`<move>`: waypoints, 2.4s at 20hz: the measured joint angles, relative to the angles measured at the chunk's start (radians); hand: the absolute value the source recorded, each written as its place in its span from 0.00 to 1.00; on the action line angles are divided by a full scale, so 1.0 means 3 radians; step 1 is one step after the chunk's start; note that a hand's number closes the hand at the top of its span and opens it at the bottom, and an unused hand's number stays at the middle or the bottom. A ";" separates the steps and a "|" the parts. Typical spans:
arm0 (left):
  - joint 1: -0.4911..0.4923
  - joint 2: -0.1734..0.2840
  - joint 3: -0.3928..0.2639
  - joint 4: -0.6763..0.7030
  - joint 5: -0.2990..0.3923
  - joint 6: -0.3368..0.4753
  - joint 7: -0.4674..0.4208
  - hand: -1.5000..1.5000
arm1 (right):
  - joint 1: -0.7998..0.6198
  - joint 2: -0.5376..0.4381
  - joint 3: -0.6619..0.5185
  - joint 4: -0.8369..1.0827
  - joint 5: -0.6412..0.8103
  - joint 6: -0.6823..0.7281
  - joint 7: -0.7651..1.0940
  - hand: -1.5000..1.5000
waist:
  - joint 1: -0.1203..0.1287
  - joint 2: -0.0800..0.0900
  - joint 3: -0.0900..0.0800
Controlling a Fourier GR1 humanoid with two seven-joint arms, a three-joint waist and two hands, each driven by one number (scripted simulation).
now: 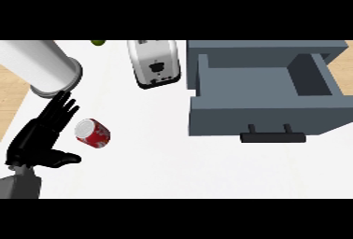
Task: Pick up the can, place it into the drawer and close the drawer
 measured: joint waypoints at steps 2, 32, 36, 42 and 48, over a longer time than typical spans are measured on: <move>-0.0047 -0.0015 0.0010 0.0196 -0.0121 0.0026 -0.0197 0.00 | 0.0014 0.0038 -0.0021 -0.0023 0.0005 0.0023 0.0016 0.00 | -0.0002 0.0000 0.0000; -0.0920 0.0274 0.0133 0.3299 -0.0863 -0.0292 -0.2173 0.00 | -0.0069 0.0144 -0.0370 -0.0192 -0.0223 0.0288 0.0329 0.00 | -0.0028 0.0010 -0.0003; -0.1055 0.0288 0.0172 0.3570 -0.0862 -0.0333 -0.2297 0.00 | -0.0039 0.0153 -0.0438 -0.0211 -0.0326 0.0337 0.0370 0.00 | -0.0036 0.0011 -0.0005; -0.1253 0.0245 0.0241 0.3785 -0.0782 -0.0423 -0.2265 1.00 | -0.0043 0.0244 -0.0401 -0.0380 -0.0316 0.0312 0.0485 0.00 | -0.0038 0.0013 -0.0004; -0.1359 0.0185 0.0207 0.3762 -0.0747 -0.0625 -0.2121 1.00 | 0.0015 0.0221 -0.0489 -0.0297 -0.0432 0.0409 0.0470 0.00 | -0.0027 0.0005 -0.0001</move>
